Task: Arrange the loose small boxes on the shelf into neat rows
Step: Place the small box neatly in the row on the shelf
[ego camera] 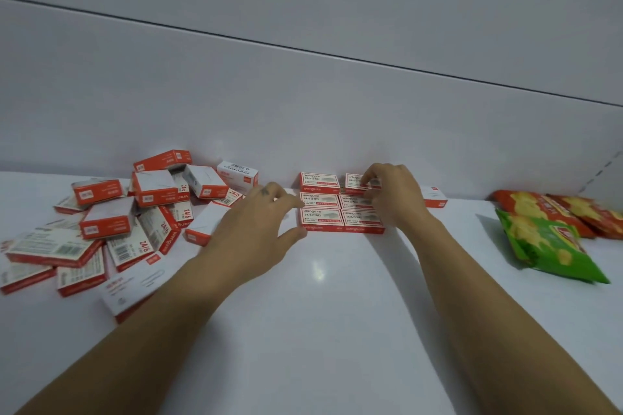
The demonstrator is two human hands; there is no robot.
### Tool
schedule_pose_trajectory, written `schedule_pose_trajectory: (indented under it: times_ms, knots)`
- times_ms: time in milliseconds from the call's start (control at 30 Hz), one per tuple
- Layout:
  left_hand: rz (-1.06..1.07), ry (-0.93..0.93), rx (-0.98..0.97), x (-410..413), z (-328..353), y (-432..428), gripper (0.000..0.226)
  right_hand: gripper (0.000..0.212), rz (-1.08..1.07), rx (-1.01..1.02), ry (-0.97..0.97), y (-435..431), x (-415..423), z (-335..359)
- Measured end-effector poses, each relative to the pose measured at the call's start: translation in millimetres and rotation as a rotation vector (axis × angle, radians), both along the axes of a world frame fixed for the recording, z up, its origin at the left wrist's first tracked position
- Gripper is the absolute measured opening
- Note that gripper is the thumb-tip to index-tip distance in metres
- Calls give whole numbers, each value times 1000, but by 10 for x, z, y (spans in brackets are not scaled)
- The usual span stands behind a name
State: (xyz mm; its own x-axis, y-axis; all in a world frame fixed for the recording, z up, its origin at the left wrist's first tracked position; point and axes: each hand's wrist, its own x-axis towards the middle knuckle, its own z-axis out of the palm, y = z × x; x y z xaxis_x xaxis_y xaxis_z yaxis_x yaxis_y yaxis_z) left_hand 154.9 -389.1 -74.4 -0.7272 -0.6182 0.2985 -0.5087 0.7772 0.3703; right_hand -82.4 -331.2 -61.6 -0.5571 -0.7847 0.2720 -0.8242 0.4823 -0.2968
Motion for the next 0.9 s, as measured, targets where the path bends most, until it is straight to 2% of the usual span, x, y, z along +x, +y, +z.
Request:
schedule_pose_trajectory:
  times_ms: [200,500,900]
  knots:
    - [-7,-35,13,4,19,36,49,19,7,41,-20,-70,82,-7]
    - [-17,-78,32,-12,31,41,43,27,-38,143,-11,-86,137,19]
    - [-17,-46,58,31,36,76,42,15,-64,64,-124,-131,180,70]
